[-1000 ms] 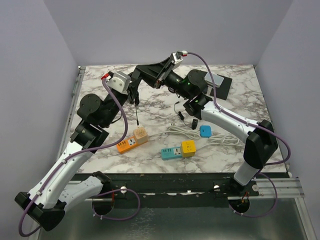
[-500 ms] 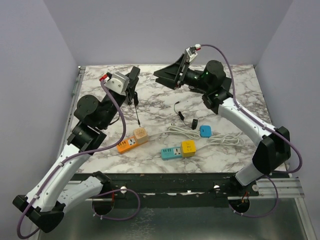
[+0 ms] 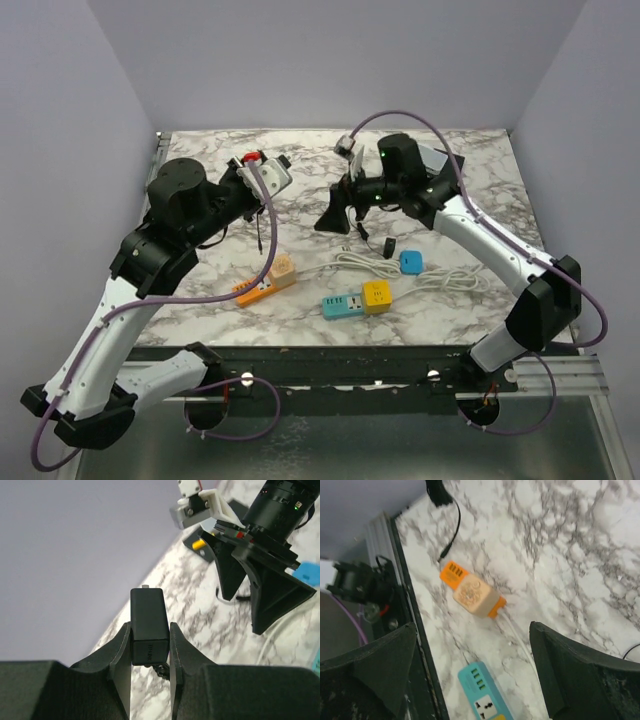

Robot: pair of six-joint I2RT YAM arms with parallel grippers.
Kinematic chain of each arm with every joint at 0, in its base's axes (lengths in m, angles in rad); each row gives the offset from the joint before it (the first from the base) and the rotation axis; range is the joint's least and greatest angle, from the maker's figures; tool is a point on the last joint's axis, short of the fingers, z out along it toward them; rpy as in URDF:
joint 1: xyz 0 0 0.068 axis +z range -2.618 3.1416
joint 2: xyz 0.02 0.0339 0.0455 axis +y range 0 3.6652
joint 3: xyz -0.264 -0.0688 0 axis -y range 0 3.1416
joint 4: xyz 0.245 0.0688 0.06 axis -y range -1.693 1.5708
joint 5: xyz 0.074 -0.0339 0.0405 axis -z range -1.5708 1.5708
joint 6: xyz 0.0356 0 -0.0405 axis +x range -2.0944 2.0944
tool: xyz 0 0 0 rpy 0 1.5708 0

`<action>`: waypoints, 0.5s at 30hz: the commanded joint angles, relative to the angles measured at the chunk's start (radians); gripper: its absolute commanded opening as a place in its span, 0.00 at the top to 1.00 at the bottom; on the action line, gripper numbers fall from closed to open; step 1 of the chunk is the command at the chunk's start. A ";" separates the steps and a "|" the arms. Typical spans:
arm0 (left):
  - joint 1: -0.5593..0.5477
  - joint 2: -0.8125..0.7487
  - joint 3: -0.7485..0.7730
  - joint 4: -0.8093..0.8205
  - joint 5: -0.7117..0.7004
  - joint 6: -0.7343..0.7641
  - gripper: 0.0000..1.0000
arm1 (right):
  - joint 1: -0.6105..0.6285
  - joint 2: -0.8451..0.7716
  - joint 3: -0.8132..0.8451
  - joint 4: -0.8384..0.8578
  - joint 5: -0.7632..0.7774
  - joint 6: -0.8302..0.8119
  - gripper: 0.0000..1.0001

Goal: Insert the plug
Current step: Adjust the socket at the center of the board.

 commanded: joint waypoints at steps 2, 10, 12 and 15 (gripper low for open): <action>0.005 0.106 0.060 -0.368 0.017 0.150 1.00 | 0.047 0.052 -0.124 0.006 0.031 -0.286 0.00; 0.094 0.223 0.012 -0.567 0.020 0.138 1.00 | 0.140 0.110 -0.211 0.137 0.040 -0.414 0.00; 0.166 0.256 0.015 -0.613 0.044 0.167 1.00 | 0.154 0.124 -0.227 0.177 0.045 -0.421 0.00; 0.298 0.317 0.061 -0.711 0.089 0.252 1.00 | 0.177 0.144 -0.244 0.243 0.047 -0.420 0.00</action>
